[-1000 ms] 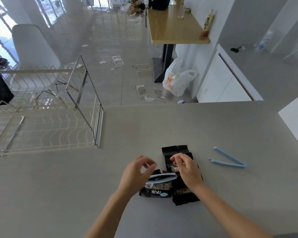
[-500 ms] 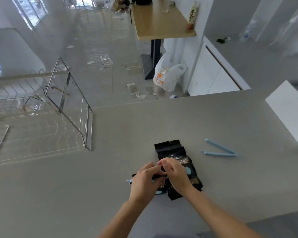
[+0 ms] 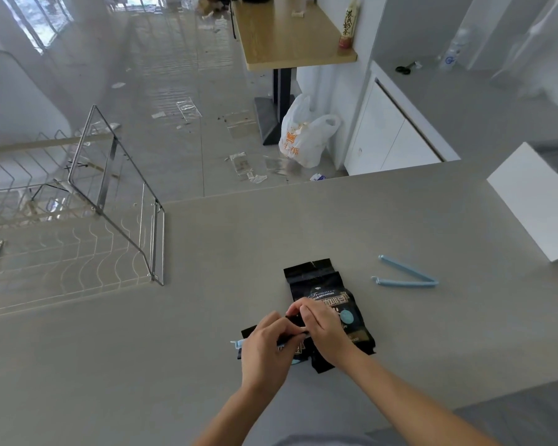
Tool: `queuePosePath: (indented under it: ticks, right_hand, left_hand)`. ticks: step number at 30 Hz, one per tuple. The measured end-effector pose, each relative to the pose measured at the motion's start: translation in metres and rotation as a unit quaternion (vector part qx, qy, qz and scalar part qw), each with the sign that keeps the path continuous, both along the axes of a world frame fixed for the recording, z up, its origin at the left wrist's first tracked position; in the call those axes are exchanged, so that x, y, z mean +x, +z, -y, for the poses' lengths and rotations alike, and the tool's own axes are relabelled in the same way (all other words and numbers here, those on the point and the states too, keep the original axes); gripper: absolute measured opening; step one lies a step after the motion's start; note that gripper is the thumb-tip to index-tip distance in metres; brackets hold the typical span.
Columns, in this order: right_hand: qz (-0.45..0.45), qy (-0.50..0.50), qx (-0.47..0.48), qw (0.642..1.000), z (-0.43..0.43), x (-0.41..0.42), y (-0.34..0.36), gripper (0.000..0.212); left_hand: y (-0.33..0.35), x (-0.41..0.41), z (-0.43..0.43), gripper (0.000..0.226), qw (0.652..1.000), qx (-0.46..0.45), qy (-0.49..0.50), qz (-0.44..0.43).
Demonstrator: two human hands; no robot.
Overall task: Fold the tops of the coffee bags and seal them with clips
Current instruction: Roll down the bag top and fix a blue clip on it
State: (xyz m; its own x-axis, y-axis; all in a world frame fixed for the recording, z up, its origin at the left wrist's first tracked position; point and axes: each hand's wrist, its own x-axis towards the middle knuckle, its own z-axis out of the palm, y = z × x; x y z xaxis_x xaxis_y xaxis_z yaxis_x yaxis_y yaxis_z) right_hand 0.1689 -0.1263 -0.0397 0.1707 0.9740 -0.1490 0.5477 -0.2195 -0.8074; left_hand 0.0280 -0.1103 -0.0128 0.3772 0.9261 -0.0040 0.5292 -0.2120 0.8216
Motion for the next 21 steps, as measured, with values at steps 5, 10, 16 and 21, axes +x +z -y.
queuePosePath:
  ticks: [5, 10, 16, 21]
  right_hand:
    - [0.093, 0.021, -0.015, 0.995, 0.006, 0.001, -0.015, 0.029]
    - [0.086, -0.004, -0.018, 0.996, 0.002, -0.004, -0.017, 0.031]
    - [0.075, -0.039, -0.007, 0.996, 0.000, -0.009, -0.015, 0.033]
    - [0.119, -0.027, 0.032, 0.992, 0.007, -0.009, -0.019, 0.030]
  left_hand:
    - [-0.001, -0.005, 0.005, 0.019, 1.000, -0.025, 0.011, 0.010]
    - [0.004, -0.006, -0.009, 0.014, 0.997, -0.014, -0.058, -0.048]
    - [0.001, -0.008, -0.007, 0.011, 0.988, 0.070, -0.087, -0.106]
    - [-0.007, -0.013, 0.001, 0.018, 0.990, 0.076, -0.085, -0.087]
